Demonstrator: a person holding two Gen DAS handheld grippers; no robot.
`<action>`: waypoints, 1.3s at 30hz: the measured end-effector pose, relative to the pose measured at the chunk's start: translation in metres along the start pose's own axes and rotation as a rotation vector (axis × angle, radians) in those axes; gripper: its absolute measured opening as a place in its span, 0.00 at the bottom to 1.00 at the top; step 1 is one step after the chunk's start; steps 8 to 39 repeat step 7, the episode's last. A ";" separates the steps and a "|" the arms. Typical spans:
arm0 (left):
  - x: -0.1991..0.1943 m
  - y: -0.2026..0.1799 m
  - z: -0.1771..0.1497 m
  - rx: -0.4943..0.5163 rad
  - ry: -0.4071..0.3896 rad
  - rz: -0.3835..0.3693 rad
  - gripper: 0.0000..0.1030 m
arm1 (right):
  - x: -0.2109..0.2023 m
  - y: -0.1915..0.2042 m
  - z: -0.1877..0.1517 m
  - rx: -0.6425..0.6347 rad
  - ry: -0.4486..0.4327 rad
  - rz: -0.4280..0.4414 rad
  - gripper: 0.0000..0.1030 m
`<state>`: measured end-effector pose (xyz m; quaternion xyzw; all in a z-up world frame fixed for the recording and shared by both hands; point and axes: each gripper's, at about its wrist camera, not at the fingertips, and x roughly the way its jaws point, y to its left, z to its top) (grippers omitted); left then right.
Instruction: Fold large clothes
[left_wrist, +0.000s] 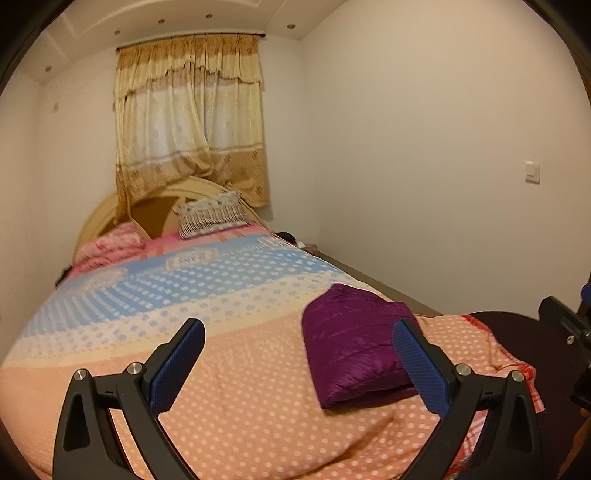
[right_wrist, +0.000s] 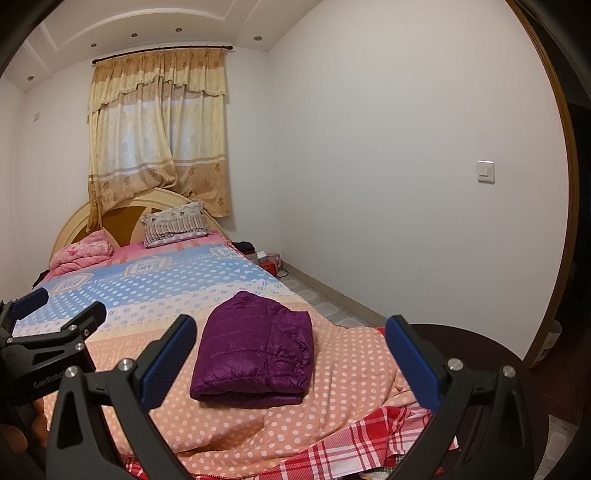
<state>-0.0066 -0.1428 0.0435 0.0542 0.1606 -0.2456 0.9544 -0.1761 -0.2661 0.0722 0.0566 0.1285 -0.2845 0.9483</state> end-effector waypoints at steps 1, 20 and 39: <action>0.000 0.002 -0.001 -0.011 -0.004 -0.010 0.99 | 0.000 0.000 0.000 0.001 0.001 -0.001 1.00; 0.004 0.010 -0.002 -0.007 -0.008 0.019 0.99 | 0.003 -0.001 -0.003 0.012 0.015 0.001 1.00; 0.004 0.010 -0.002 -0.007 -0.008 0.019 0.99 | 0.003 -0.001 -0.003 0.012 0.015 0.001 1.00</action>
